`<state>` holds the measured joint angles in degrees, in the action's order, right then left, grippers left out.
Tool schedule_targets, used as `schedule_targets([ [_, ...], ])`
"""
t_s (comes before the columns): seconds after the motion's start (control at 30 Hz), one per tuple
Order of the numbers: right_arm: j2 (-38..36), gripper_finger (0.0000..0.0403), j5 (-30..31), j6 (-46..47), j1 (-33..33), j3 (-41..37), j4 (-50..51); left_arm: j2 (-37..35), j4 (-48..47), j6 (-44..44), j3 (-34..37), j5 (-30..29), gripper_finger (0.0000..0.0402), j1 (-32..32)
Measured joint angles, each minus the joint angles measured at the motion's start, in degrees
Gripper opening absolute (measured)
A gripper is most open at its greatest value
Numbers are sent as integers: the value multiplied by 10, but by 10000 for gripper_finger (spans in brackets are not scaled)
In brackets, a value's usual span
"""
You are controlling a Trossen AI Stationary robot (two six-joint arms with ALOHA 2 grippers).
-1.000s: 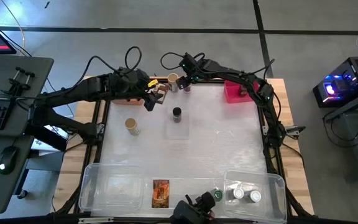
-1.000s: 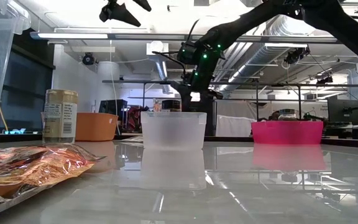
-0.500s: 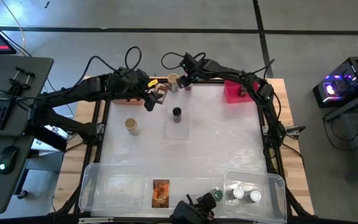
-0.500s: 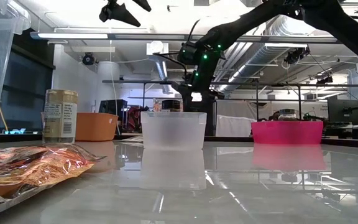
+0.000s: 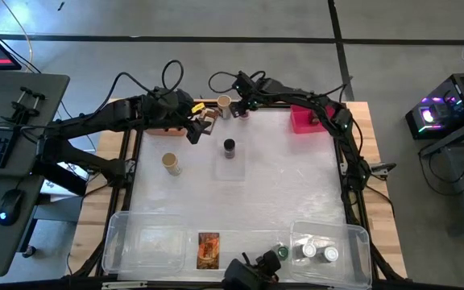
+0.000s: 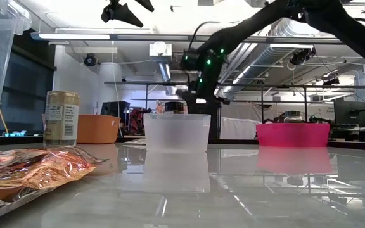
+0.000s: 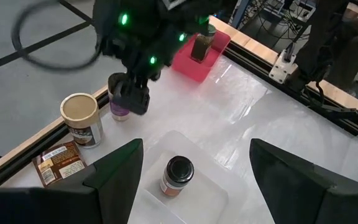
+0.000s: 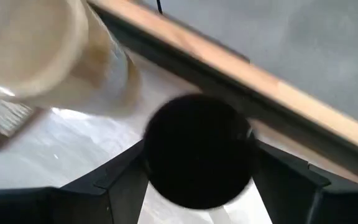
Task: Sort spices by type
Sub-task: Put the black seasoning bottle into the white bin
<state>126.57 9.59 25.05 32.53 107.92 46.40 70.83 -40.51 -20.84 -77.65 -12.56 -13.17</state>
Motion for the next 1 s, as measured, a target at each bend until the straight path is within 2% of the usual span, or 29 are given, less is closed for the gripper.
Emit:
schedule_targets([
  [0.13,15,253,-2,-5,-1,-1,10,0,-1,0,0,0,282,0],
  [0.4,13,209,-2,-10,-1,-1,-17,0,-2,0,0,0,282,0],
  [1.0,12,214,-28,-15,-1,-1,-25,0,-9,0,0,0,282,0],
])
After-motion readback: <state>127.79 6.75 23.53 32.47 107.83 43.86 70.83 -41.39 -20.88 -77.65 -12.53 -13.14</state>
